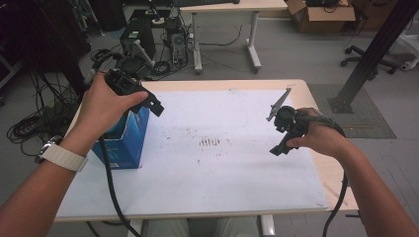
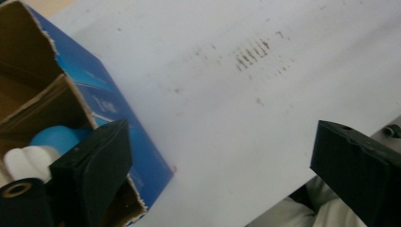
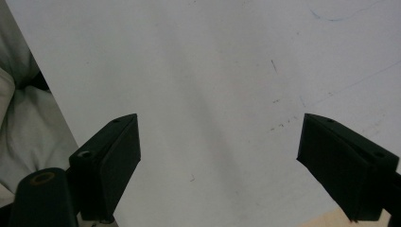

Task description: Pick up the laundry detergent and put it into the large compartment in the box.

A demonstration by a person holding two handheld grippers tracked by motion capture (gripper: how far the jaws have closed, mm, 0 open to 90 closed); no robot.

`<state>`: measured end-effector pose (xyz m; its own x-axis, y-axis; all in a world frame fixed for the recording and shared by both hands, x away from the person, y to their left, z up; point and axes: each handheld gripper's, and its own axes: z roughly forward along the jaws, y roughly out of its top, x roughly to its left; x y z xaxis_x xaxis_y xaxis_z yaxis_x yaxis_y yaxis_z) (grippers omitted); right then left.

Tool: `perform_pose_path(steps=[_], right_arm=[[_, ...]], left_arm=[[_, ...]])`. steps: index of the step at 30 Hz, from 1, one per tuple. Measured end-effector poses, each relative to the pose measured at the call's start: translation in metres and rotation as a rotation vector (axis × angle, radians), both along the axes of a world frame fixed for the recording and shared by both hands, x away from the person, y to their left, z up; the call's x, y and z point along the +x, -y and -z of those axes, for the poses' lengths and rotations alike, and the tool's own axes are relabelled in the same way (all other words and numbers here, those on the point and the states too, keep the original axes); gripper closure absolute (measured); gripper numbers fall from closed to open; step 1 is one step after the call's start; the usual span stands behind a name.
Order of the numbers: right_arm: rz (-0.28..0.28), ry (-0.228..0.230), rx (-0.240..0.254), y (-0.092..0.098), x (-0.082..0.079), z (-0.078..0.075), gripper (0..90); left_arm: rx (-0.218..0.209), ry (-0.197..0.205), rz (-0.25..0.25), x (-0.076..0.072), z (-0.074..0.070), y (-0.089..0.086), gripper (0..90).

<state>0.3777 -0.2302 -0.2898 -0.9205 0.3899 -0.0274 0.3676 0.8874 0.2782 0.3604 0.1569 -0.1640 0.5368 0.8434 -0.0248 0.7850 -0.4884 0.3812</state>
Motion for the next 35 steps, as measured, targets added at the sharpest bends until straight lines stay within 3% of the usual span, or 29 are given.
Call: perform_pose_path(steps=[7,18,35], right_arm=[[-0.002,0.001,0.002,0.000,0.001,-0.001,13.9],[-0.004,0.003,0.004,-0.001,0.002,-0.001,13.9],[-0.006,0.008,0.009,-0.003,0.003,-0.002,13.8]], left_arm=[[0.013,-0.012,0.028,-0.001,0.004,0.006,4.2],[-0.012,-0.016,0.057,-0.002,0.005,0.013,4.2],[-0.010,-0.023,0.066,-0.001,0.007,0.013,4.2]])
